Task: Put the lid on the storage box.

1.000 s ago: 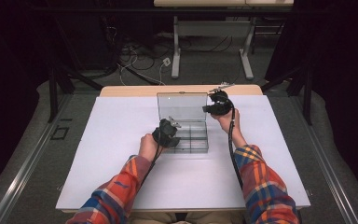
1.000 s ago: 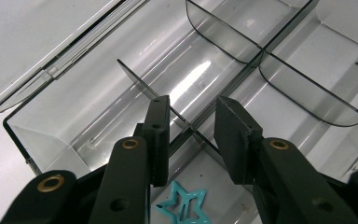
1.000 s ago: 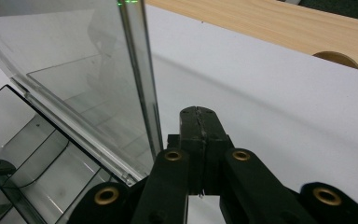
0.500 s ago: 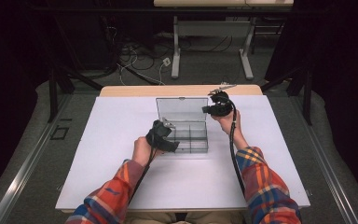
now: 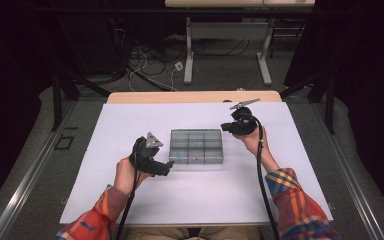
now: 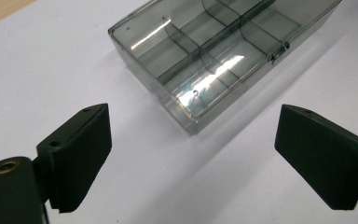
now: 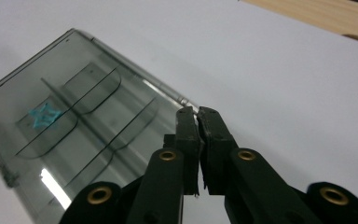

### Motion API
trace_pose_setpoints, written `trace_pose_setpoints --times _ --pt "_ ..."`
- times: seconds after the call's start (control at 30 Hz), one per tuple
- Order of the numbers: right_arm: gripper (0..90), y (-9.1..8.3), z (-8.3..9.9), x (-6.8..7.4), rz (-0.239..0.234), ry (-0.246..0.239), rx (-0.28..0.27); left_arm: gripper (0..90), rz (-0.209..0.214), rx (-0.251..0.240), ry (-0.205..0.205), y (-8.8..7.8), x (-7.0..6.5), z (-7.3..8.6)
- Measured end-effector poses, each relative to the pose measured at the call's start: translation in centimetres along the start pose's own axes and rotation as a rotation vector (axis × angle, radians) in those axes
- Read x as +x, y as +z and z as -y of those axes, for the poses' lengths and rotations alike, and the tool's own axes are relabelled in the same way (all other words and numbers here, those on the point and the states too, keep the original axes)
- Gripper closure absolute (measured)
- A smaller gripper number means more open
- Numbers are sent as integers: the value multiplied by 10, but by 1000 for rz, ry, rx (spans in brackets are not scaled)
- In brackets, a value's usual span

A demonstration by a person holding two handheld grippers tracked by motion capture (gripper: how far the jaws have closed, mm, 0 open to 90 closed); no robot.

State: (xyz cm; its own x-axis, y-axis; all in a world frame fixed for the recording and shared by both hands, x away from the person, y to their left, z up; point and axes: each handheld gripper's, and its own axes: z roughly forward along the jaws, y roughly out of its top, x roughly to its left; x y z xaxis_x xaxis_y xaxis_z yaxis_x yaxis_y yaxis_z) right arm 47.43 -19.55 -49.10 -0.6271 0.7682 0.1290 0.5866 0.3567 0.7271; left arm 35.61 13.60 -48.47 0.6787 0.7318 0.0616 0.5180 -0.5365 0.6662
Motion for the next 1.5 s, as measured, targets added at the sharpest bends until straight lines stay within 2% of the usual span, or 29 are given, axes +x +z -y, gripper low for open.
trace_pose_setpoints --times 0.17,0.3,0.4,0.7,1.0,1.07,1.2,1.27,1.4,1.43,1.5 --pt "793 -13 14 9 -10 -4 27 50 1 18 -4 -4 1 11" --pt "676 -25 27 16 -15 -16 52 15 -4 22 -6 -9 3 18" --pt "592 -34 34 20 -21 -28 59 2 -6 24 -9 -12 4 23" --pt "428 -54 57 32 -42 -45 75 0 -1 41 -12 -19 1 41" --pt "273 -65 81 40 -74 -32 82 0 -6 44 -14 -24 -4 59" --pt "232 -66 86 43 -75 -39 74 0 -11 36 -13 -25 -6 62" --pt "164 -72 96 48 -88 -47 93 0 -18 39 -5 -27 -8 67" --pt "141 -75 100 50 -103 -31 94 0 -16 39 0 -27 -9 70" --pt "70 -78 109 57 -104 -36 93 0 -14 46 2 -27 -11 74" --pt "59 -80 111 59 -102 -53 104 0 -20 45 15 -27 -11 75" --pt "28 -81 114 64 -84 -64 95 0 -16 40 6 -26 -11 77"
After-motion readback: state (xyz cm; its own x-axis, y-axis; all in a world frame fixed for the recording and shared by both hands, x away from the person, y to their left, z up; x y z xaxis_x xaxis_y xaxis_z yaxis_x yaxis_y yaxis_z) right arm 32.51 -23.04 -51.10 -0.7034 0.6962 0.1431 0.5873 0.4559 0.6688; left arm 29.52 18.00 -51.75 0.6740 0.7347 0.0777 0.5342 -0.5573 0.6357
